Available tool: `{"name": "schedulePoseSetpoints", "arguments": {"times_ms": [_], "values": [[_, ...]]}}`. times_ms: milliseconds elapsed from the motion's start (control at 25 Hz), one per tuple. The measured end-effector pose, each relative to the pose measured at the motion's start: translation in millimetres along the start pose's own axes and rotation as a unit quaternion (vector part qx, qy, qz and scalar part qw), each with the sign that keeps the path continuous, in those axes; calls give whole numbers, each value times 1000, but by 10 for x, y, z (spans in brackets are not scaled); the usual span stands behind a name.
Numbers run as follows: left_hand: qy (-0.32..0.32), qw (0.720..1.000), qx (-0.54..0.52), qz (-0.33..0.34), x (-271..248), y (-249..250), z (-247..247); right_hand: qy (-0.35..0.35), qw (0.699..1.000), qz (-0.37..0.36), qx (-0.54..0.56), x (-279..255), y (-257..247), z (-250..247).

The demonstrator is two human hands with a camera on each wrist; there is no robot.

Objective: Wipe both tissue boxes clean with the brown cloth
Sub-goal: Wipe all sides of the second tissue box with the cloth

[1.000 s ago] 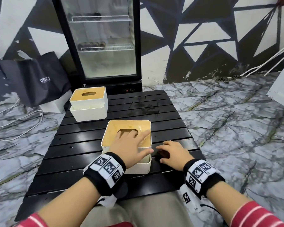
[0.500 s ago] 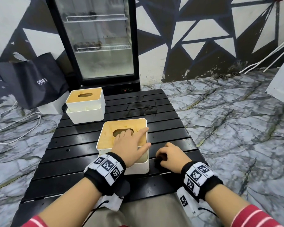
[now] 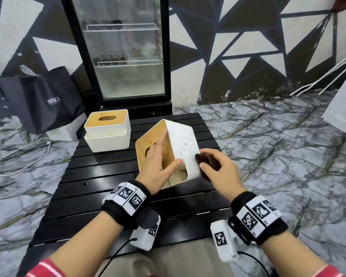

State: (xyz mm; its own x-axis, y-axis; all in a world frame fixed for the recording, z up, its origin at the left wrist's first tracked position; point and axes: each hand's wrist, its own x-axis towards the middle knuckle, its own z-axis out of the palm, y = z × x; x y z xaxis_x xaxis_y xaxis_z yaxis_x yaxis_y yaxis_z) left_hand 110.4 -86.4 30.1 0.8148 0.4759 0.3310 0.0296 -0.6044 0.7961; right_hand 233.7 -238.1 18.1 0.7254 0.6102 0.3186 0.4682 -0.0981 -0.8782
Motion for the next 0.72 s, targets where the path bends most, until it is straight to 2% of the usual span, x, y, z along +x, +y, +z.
{"name": "schedulePoseSetpoints", "arguments": {"times_ms": [120,280,520,720], "values": [[10,999,-29,-18,-34,19,17,6,999,-35,-21,-63,-28,78],[-6,997,-76,-31,-15,41,9,19,997,-33,-71,-183,63,168],[-12,990,-137,-21,-64,48,-25,48,981,-150,-115,-248,-4,338],[12,989,-143,-38,-89,31,-102,65,984,-134,-101,-177,8,373]]}}
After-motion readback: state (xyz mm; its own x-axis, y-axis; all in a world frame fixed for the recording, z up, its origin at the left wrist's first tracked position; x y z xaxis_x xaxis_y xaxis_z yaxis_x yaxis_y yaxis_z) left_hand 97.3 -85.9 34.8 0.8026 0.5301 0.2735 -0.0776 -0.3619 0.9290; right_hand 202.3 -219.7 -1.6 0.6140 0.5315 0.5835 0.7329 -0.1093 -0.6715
